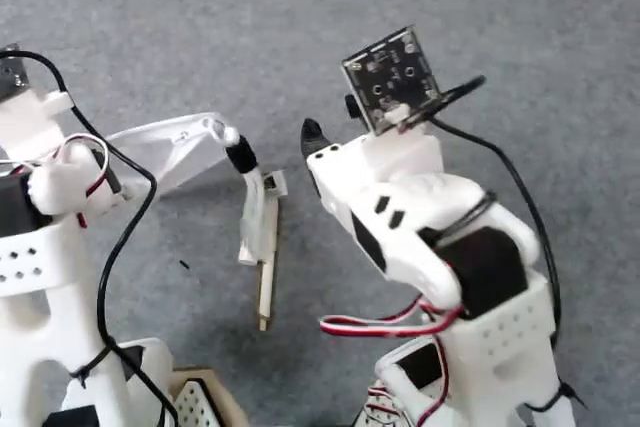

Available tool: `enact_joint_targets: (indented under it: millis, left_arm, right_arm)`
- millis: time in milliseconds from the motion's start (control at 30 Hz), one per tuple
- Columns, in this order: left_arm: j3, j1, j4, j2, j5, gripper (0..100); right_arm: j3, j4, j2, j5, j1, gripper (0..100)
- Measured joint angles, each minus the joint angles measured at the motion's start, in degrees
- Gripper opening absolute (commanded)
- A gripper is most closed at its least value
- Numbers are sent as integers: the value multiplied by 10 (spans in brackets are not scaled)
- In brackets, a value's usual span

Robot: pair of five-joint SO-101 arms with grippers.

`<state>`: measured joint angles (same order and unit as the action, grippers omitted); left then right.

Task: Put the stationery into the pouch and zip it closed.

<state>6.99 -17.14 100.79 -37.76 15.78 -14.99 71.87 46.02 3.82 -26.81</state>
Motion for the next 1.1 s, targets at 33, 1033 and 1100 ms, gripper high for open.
enact_joint_targets:
  millis: [33, 1033, 1100]
  left_arm:
    - [0, 1, 0, 2, 4, 28]
    - [16, -64, 0, 4, 5, 28]
    - [28, -64, 0, 4, 5, 28]
  right_arm:
    - [-16, -8, 0, 0, 0, 181]
    - [-116, -168, -447, -1, -58, 181]
    - [-91, -168, -488, -16, -69, 181]
